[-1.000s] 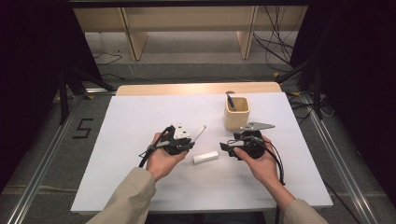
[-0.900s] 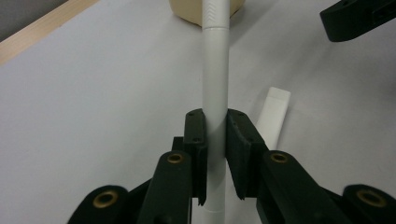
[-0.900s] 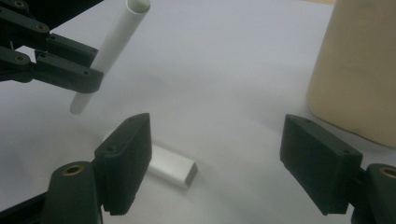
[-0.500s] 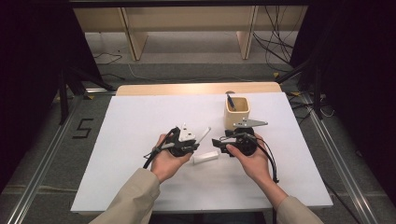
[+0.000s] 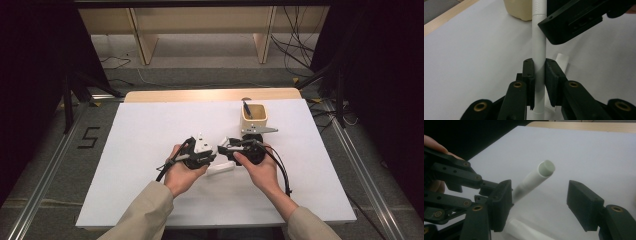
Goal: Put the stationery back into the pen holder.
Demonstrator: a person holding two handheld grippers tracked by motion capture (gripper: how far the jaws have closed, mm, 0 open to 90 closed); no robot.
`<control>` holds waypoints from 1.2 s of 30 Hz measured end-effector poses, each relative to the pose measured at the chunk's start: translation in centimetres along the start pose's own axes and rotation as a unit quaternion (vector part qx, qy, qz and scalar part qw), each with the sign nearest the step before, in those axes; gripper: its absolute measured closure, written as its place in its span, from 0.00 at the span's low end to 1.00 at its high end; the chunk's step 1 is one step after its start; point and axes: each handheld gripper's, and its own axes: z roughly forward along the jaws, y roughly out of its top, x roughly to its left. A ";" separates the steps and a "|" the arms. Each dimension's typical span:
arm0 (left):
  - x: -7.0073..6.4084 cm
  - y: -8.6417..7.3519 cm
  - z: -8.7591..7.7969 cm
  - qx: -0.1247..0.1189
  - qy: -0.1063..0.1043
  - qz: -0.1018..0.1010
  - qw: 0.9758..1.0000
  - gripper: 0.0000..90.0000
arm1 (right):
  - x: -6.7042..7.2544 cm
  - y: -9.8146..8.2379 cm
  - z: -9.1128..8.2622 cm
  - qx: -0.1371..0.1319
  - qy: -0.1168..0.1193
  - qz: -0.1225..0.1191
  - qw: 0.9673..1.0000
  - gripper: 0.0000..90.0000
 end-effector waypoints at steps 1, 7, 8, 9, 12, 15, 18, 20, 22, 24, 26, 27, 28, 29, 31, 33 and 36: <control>0.0 0.0 0.0 0.000 0.000 0.001 1.000 0.88 | 0.0 0.0 0.1 0.000 0.002 0.003 1.000 0.43; -0.2 0.0 0.1 0.000 -0.002 0.002 1.000 0.88 | 0.3 -0.1 0.5 -0.001 0.011 0.008 1.000 0.52; -0.2 0.0 0.1 0.000 -0.002 0.003 1.000 0.88 | 0.3 -0.1 0.5 -0.002 0.013 0.009 1.000 0.54; -0.2 0.0 0.0 -0.001 -0.002 0.002 1.000 0.88 | 0.4 -0.1 0.5 -0.002 0.015 0.010 1.000 0.56; -0.2 0.1 0.0 -0.004 0.001 0.003 1.000 0.88 | 0.4 -0.2 0.6 -0.004 0.025 0.017 1.000 0.61; -0.3 0.2 -0.1 -0.011 0.001 -0.001 1.000 0.88 | 0.6 -0.2 0.6 -0.006 0.033 0.023 0.999 0.65; -0.3 0.2 -0.2 -0.012 0.001 0.001 1.000 0.88 | 0.6 -0.2 0.7 -0.009 0.037 0.025 0.999 0.66; -0.3 0.2 -0.2 -0.013 0.002 0.000 1.000 0.88 | 0.7 -0.3 0.7 -0.010 0.039 0.027 0.999 0.66; -0.2 0.2 -0.3 -0.014 0.004 0.001 1.000 0.88 | 0.7 -0.3 0.7 -0.009 0.042 0.030 0.999 0.67; -0.2 0.2 -0.3 -0.013 0.004 0.001 1.000 0.88 | 0.7 -0.3 0.8 -0.010 0.043 0.031 0.999 0.68; -0.3 0.2 -0.2 -0.013 0.003 0.000 1.000 0.88 | 0.6 -0.3 0.8 -0.011 0.045 0.034 0.998 0.70; -0.3 0.2 -0.2 -0.012 0.002 0.000 1.000 0.88 | 0.6 -0.3 0.8 -0.011 0.047 0.034 0.998 0.71; -0.3 0.2 -0.2 -0.013 0.002 0.000 1.000 0.88 | 0.7 -0.3 0.8 -0.012 0.048 0.035 0.998 0.72; -0.3 0.2 -0.2 -0.013 0.003 -0.001 1.000 0.88 | 0.7 -0.4 0.8 -0.012 0.049 0.035 0.998 0.73; -0.3 0.2 -0.2 -0.012 0.002 0.000 1.000 0.88 | 0.7 -0.4 0.9 -0.012 0.051 0.040 0.998 0.74; -0.3 0.2 -0.2 -0.014 0.002 -0.002 1.000 0.88 | 0.6 -0.5 0.8 -0.017 0.055 0.046 0.997 0.76; -0.4 0.2 -0.2 -0.018 0.002 -0.003 1.000 0.88 | 0.6 -0.4 0.7 -0.023 0.062 0.054 0.996 0.81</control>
